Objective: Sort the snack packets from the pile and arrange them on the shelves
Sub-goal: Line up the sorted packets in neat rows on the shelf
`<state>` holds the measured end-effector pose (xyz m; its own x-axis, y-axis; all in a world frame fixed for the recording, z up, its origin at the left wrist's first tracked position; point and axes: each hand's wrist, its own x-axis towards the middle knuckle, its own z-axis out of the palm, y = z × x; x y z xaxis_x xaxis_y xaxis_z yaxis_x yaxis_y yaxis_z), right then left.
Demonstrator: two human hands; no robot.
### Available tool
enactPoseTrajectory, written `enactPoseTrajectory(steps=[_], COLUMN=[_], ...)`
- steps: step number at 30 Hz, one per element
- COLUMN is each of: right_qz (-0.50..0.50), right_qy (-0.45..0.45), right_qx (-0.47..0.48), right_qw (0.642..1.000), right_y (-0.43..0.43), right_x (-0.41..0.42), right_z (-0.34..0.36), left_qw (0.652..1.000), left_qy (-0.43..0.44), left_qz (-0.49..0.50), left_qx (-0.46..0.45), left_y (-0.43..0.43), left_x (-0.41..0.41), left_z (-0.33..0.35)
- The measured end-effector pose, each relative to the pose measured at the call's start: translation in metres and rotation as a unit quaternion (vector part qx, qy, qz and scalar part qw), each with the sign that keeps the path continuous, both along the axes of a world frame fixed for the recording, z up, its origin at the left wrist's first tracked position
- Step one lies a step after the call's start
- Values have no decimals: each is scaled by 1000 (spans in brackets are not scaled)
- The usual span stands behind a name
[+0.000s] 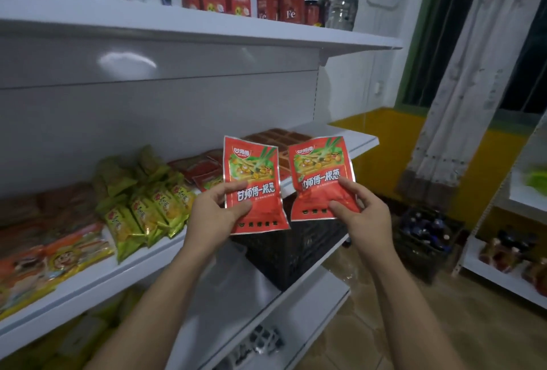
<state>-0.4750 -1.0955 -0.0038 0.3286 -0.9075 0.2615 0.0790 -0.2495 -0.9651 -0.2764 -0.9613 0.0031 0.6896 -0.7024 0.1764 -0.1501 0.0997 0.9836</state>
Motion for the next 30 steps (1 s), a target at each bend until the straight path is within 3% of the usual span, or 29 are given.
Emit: enactPoseTrajectory(steps=[14,19,22,28,30], right_qz=[110,142,170,219,238], right_qy=[46,68,120,188,221], right_qx=[-33,-23,-31,-71,-97], right_qw=[992,987,978,955,941], right_y=[-97,-132,-148,-185,-194], right_x=[168,215,238,298,314], right_z=[20,27,27,23,21], left_qw=[988,968,961,942,942], left_qy=[-40,-56,-50,-138,-128], left_qz=[125,149,102,184,202], left_qx=[82,193,252,245,237], left_y=[-45,-71,-82,-103,-110], left_x=[119,167,177,195,201], left_z=[44,45,44,34,31])
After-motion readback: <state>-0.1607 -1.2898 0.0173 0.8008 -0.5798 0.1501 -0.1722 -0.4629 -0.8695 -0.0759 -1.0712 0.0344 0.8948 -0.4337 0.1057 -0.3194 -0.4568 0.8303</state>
